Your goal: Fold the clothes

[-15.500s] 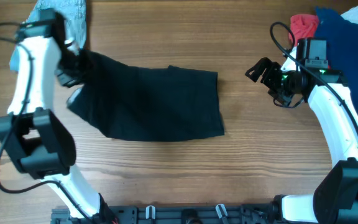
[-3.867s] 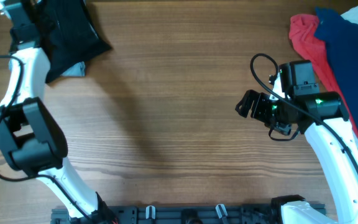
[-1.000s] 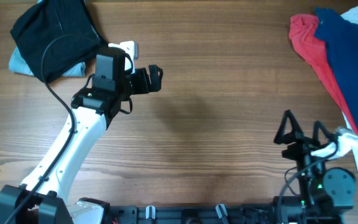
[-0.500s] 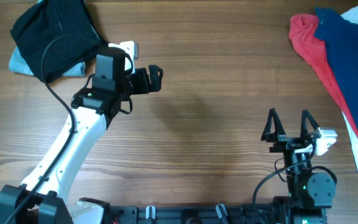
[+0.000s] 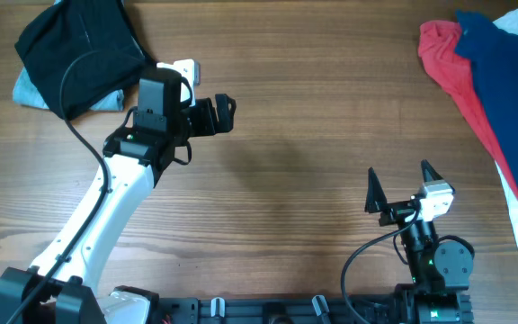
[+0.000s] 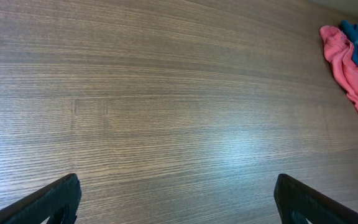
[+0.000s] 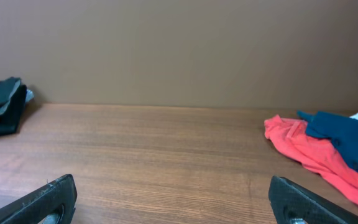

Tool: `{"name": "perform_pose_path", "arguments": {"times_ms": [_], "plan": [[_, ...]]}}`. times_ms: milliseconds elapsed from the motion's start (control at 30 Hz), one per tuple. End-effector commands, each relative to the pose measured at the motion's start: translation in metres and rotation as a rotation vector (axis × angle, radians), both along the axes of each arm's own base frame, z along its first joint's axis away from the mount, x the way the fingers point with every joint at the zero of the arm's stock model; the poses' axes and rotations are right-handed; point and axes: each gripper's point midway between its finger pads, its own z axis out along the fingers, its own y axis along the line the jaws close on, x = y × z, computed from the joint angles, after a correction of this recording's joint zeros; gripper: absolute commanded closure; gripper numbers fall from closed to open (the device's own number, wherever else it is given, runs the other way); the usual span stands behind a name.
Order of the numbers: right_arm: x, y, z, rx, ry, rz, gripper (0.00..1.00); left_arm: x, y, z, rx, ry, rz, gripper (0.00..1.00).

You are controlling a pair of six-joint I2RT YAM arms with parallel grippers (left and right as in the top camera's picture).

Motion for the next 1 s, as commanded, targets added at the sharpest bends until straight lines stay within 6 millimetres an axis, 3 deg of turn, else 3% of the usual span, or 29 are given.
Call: {"name": "perform_pose_path", "arguments": {"times_ms": [0, 467, 633, 833, 967], "plan": [[-0.002, 0.004, 0.003, -0.044, -0.023, 0.025, 0.0, -0.001, 0.0, 0.0, -0.002, -0.001, -0.004, 0.0], [-0.002, 0.004, 0.003, -0.044, -0.023, 0.025, 0.0, -0.001, 0.0, 0.0, -0.002, -0.001, -0.004, 0.0], [-0.002, 0.004, 0.003, -0.044, -0.023, 0.025, 0.0, -0.021, 0.006, -0.02, 0.035, 0.11, -0.002, 0.0], [-0.002, 0.004, 0.003, -0.044, -0.023, 0.025, 0.0, -0.022, 0.007, -0.013, 0.059, 0.015, 0.015, 0.0], [-0.002, 0.004, 0.003, -0.044, -0.023, 0.025, 0.0, -0.036, 0.016, -0.006, 0.05, -0.094, 0.041, 0.0]]}}
